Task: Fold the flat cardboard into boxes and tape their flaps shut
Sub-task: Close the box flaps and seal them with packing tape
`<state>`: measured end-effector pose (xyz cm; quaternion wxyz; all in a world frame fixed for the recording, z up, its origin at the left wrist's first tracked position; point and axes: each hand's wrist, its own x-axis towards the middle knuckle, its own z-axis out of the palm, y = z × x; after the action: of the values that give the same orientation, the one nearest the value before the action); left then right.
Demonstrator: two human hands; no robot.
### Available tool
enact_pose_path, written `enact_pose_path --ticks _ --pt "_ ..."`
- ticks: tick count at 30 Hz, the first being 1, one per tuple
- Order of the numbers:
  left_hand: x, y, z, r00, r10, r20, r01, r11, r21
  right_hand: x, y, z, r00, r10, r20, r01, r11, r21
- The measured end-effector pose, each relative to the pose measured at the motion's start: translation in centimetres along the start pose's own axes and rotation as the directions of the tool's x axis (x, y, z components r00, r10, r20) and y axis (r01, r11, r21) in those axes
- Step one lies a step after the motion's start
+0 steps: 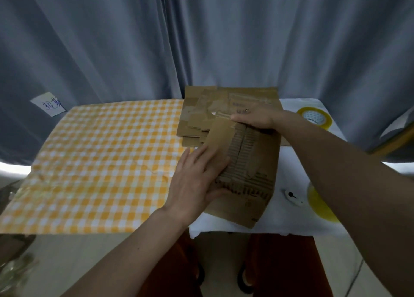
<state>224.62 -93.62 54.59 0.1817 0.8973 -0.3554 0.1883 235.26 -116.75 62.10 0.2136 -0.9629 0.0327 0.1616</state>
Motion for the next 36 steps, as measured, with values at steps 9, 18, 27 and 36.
enact_pose_path --ticks 9,18,27,36 --pt "-0.4 3.2 -0.3 0.590 -0.763 0.264 0.492 0.081 -0.867 -5.6 3.0 1.7 0.987 0.084 -0.133 -0.016 0.895 0.445" --pt "1.3 4.4 -1.5 0.722 -0.608 0.330 0.493 0.117 -0.862 -9.4 3.7 3.0 0.972 0.199 -0.122 -0.101 0.830 0.548" --pt "4.0 2.3 -2.6 0.715 -0.657 0.239 0.699 0.666 -0.259 -8.4 0.6 7.2 0.857 0.173 -0.486 -0.068 0.972 0.225" --pt "2.8 1.7 -1.6 0.876 -0.218 0.430 0.119 0.962 0.244 -7.2 -0.5 8.8 0.937 -0.099 -0.336 -0.025 0.938 -0.346"
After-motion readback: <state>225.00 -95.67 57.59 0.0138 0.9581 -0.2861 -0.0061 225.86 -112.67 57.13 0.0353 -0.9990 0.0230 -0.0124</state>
